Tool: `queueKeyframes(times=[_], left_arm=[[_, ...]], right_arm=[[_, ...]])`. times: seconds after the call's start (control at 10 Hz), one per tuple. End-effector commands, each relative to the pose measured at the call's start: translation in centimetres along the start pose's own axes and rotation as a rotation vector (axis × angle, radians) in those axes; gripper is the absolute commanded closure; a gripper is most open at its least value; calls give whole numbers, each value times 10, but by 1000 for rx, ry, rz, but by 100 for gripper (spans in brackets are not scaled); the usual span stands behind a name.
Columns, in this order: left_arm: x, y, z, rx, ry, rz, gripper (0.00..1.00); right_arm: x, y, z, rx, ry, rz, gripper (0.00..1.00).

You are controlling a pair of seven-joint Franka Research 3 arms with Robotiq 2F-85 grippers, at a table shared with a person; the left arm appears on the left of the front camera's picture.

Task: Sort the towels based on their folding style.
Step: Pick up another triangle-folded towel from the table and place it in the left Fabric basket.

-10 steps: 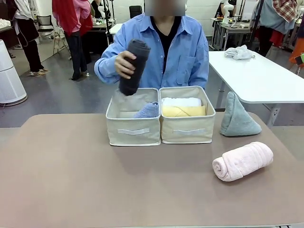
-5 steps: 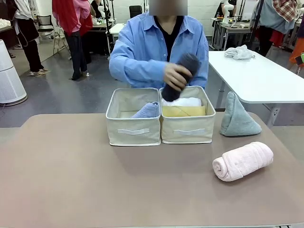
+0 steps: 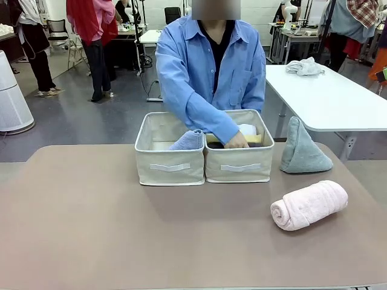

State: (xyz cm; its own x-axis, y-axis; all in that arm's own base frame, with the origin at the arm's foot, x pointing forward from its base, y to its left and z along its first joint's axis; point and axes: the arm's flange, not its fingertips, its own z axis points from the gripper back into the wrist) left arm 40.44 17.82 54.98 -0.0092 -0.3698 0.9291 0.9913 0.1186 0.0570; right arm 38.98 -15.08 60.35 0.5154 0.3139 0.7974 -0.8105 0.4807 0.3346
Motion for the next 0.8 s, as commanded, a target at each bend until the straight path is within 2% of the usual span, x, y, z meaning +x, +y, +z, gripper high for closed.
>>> queueKeyframes(times=[0.0, 0.2, 0.3, 0.5, 0.7], left_arm=[[7, -6, 2, -27, 82, 64, 0], [10, -7, 4, -31, 105, 67, 0], [12, -6, 3, 0, 100, 60, 0], [3, -5, 3, -24, 66, 55, 0], [3, -5, 3, -24, 66, 55, 0]], right_arm=[[0, 0, -1, 10, -11, 6, 0], [0, 0, -1, 10, -11, 6, 0], [0, 0, -1, 10, -11, 6, 0], [0, 0, 0, 0, 0, 0, 0], [18, 18, -19, -93, 137, 93, 0]])
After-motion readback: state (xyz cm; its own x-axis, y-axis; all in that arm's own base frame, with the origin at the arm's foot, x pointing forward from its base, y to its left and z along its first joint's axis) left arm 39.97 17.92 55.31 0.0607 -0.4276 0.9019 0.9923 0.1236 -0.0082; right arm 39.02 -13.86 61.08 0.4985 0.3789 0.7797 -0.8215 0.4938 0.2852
